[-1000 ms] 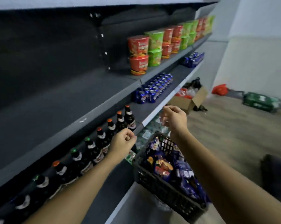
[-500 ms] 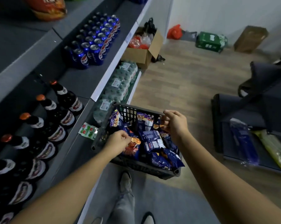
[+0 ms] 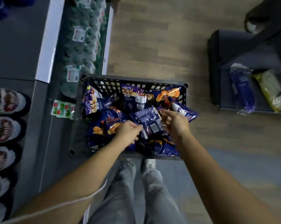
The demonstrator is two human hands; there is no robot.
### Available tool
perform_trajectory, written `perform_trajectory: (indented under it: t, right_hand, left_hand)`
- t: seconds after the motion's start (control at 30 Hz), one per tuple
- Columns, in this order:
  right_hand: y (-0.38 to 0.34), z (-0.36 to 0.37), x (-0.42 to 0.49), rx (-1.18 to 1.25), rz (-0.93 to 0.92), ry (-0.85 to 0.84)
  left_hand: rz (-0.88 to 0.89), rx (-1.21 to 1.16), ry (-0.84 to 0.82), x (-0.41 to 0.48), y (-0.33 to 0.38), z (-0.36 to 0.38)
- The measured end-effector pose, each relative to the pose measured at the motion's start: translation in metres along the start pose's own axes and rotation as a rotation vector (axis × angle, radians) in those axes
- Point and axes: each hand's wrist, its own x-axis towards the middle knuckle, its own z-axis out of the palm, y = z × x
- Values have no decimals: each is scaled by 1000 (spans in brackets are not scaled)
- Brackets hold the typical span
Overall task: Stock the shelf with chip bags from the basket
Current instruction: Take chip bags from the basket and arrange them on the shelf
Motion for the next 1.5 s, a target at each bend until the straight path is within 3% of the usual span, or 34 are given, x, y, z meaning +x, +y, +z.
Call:
perform_trajectory:
  t: [0.13,0.27,0.53,0.87,1.17,1.37,1.5]
  right_hand:
    - [10,-2,25,21,53,99]
    - [17,4,38,-232,5,147]
    - [6,9,36,-413,-21,27]
    - [-49,29,-29,-364,-313,-91]
    - [-112,46,-110,-264,-468,-458]
    - [-136,63,-174,-226,-380,-838]
    - [-138,86,-227,-190,-408,-1002]
  left_hand:
    - [-50,41,50,14,2,17]
    - [-55,15,85,21,4,31]
    - [3,-126,147,29,9,28]
    - [270,-286,157,-51,49,-17]
    - [484,-431,230,-156,86,-79]
    - [607,-449,315,-234,86,-110]
    - [656,-510,428,-291,74,-122]
